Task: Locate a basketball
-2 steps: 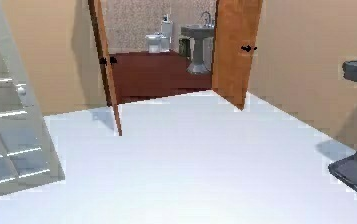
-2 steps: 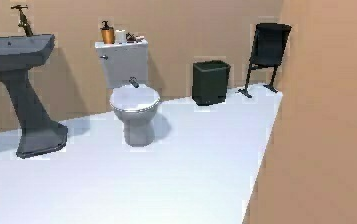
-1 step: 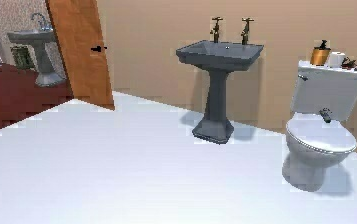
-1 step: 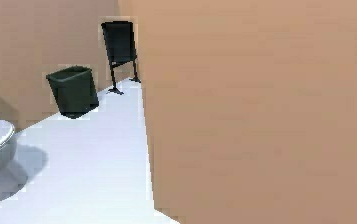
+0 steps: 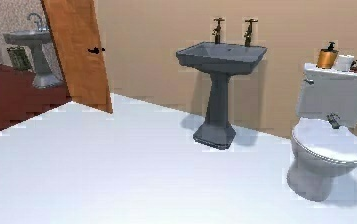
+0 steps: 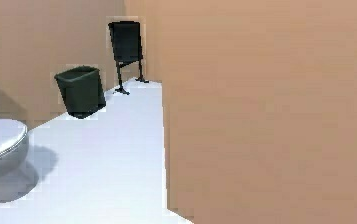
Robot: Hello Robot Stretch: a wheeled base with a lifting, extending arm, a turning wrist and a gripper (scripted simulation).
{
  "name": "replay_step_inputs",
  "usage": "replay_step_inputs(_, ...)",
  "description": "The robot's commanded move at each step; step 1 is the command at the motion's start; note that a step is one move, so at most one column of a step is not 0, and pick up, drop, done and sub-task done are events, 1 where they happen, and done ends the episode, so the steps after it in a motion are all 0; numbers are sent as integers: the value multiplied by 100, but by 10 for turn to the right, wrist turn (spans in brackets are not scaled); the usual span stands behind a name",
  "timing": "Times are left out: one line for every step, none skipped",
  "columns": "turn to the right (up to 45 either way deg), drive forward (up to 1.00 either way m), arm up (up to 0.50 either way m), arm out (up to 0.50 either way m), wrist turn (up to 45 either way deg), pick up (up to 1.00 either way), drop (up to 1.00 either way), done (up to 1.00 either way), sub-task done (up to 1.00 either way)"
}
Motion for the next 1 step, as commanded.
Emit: replay_step_inputs(-450, 0, 0, 0, 0, 0, 0, 0, 0)
